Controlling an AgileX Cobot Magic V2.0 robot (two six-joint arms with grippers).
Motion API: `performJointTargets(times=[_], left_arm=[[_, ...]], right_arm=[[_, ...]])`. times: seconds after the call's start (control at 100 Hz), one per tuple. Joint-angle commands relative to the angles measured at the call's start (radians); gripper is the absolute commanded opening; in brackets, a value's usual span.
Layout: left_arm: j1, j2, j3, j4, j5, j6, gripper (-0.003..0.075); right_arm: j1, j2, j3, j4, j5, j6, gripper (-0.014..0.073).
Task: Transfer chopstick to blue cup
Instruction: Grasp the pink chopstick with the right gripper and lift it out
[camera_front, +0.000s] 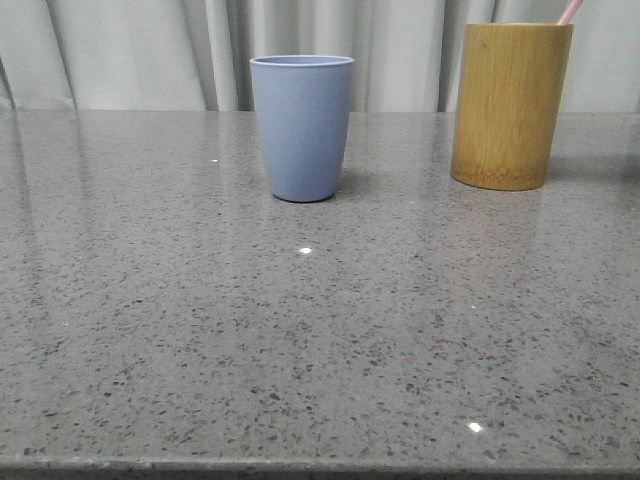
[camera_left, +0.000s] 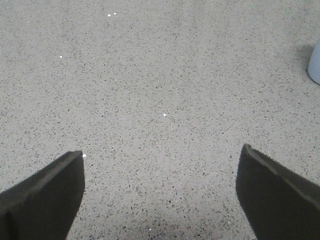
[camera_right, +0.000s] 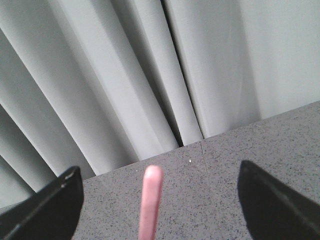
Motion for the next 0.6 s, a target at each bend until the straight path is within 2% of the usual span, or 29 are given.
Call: performJointTargets(times=[0.0, 0.25, 0.59], left_arm=[[0.005, 0.002, -0.023, -0.002, -0.076, -0.01, 0.0599], [0.005, 0.002, -0.023, 0.0, -0.076, -0.01, 0.0599], [0.005, 0.002, -0.023, 0.002, -0.076, -0.01, 0.0599]], right_arm=[[0.0, -0.029, -0.038, -0.006, -0.066, 0.005, 0.0606], [0.0, -0.029, -0.038, -0.006, -0.012, 0.007, 0.0388], [0.001, -0.029, -0.038, -0.006, 0.002, 0.032, 0.0181]])
